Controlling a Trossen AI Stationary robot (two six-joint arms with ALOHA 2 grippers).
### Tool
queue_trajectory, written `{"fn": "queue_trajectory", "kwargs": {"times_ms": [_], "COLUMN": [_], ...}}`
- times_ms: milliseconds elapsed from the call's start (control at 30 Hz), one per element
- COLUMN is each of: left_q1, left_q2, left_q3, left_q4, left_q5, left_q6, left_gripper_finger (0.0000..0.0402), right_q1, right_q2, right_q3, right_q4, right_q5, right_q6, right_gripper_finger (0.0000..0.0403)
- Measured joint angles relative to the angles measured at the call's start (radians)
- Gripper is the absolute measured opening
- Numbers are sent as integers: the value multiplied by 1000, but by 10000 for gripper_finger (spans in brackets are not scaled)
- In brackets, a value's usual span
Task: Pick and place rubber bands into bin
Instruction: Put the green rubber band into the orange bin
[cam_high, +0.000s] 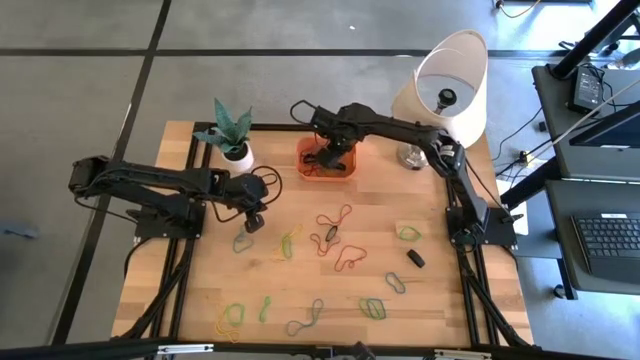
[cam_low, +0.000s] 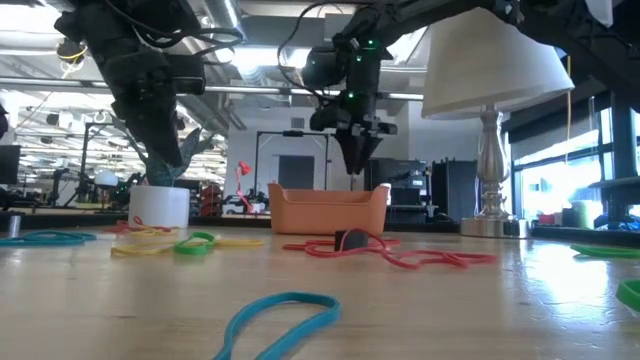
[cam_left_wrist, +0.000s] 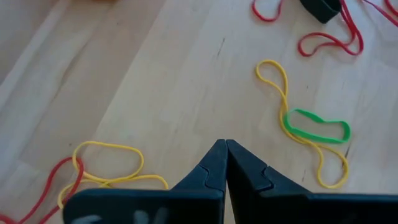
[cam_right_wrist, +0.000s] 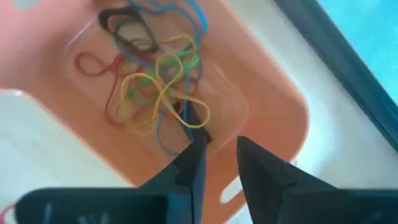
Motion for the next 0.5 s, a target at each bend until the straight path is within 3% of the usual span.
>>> {"fn": "queue_trajectory", "kwargs": {"times_ms": [167,300,500], "left_q1": [-22,-52,-114], "left_q2": [0,0,0], "left_q3": [0,0,0], "left_q4": [-5,-44,-136], "left_q5": [0,0,0], "left_q6": [-2,-7,50], "left_gripper_finger": [3,3,3], "right_q1": [39,101,249], "right_q2": [2,-9,-93], "right_q3": [0,1,-1], "right_q4": [-21,-24,-14], "right_q5": [-4,-13,24], "right_q6": [26,25,13], "right_gripper_finger": [61,13,3]}}
